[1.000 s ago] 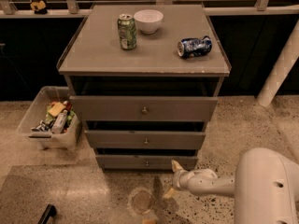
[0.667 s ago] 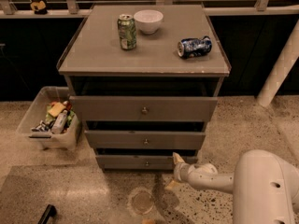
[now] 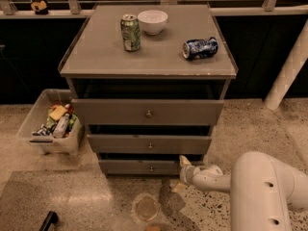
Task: Open bottom drawer
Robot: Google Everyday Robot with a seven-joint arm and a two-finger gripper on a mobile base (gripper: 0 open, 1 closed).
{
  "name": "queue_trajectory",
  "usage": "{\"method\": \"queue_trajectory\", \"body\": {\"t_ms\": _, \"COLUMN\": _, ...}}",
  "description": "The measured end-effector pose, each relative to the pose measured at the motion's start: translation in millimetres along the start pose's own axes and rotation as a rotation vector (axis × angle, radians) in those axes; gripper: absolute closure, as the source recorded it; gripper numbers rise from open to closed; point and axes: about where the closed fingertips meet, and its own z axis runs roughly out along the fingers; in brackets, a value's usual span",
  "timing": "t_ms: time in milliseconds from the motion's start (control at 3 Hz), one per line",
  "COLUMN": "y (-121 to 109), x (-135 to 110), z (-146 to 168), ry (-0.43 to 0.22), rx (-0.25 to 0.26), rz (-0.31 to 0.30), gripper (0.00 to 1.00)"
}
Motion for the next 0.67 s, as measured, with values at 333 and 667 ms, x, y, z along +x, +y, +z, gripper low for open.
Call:
{"method": "queue_trajectory", "body": {"t_ms": 333, "y": -20.4, "x": 11.2, "z": 23.7, "ry": 0.010, "rx": 0.042, "rz": -0.006, "gripper": 0.00}}
{"method": "queue_trajectory", "body": {"t_ms": 667, "y": -14.7, "x": 5.2, "z": 44.1, "ry": -0.001, "rx": 0.037, "rz": 0.009, "gripper": 0.00}}
